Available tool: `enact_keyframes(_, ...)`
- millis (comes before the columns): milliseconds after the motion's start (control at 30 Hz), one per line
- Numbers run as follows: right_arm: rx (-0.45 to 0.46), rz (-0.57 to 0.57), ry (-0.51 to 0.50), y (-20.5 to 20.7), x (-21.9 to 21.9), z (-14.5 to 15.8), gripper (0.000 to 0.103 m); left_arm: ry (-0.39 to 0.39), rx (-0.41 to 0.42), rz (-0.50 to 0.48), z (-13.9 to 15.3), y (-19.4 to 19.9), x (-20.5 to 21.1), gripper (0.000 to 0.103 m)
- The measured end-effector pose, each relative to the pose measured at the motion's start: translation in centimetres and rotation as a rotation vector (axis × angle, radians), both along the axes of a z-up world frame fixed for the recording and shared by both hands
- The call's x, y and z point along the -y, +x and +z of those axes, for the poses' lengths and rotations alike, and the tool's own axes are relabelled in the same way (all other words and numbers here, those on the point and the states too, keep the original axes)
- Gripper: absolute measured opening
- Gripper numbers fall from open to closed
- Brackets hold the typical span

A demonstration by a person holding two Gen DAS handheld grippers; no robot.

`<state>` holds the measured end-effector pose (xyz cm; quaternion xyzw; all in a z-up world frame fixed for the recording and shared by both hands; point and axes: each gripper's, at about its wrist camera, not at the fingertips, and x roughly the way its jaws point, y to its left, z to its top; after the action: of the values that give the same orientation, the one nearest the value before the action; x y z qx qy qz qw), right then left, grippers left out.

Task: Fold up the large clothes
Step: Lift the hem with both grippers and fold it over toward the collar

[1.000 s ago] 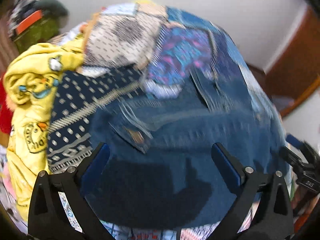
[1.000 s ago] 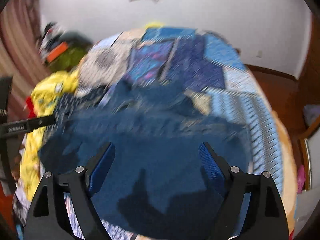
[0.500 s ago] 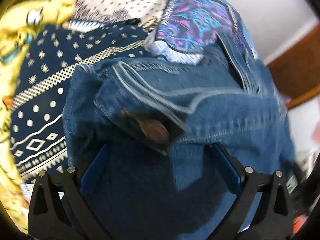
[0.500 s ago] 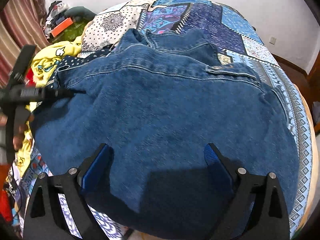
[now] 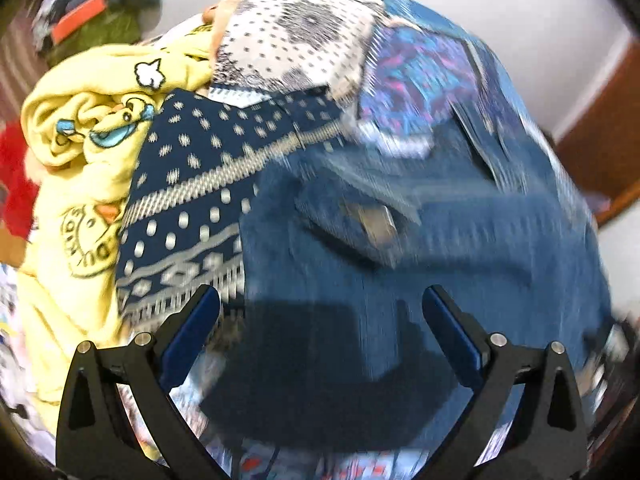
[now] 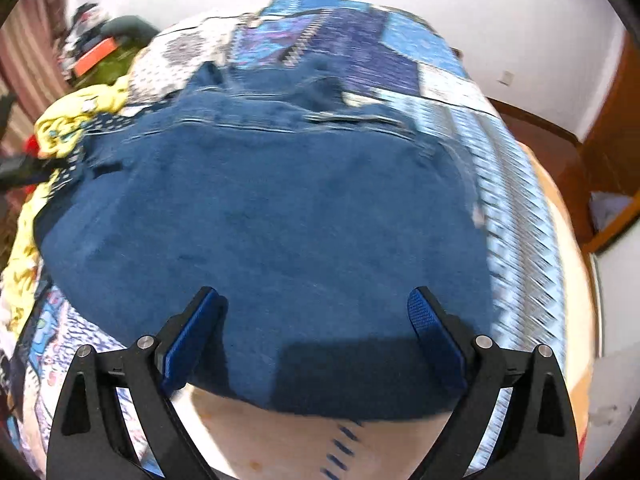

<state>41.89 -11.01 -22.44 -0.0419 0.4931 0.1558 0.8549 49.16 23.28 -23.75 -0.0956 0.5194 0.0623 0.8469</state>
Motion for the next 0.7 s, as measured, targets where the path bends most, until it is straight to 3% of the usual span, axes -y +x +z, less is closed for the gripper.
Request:
enact_keyframes(133,0.004,-0.006,-0.007,-1.5,1.4,0.5,0.094,-0.011,-0.041,-0.077,-1.1,-3.4,2.4,0.102)
enact_keyframes(267,-0.009,-0.039,-0.064,-2.7,2.1,0.2,0.095,0.004,-0.031,-0.087,-3.1,-6.5,3.4,0.102)
enact_keyframes(433,-0.090,-0.075,-0.030,-3.4,3.9,-0.3,0.095,-0.035,-0.047,-0.031,-3.9,-8.8,2.3,0.102)
enact_keyframes(600,-0.047,-0.081,0.019,-4.7,4.6,1.8,0.095,-0.109,-0.039,0.060,-3.0,-10.7,-0.3,0.102)
enact_keyframes(700,-0.015,-0.082,0.034,-5.1,4.4,3.0,0.095,-0.182,0.022,0.108,-1.0,-11.8,-1.9,0.102)
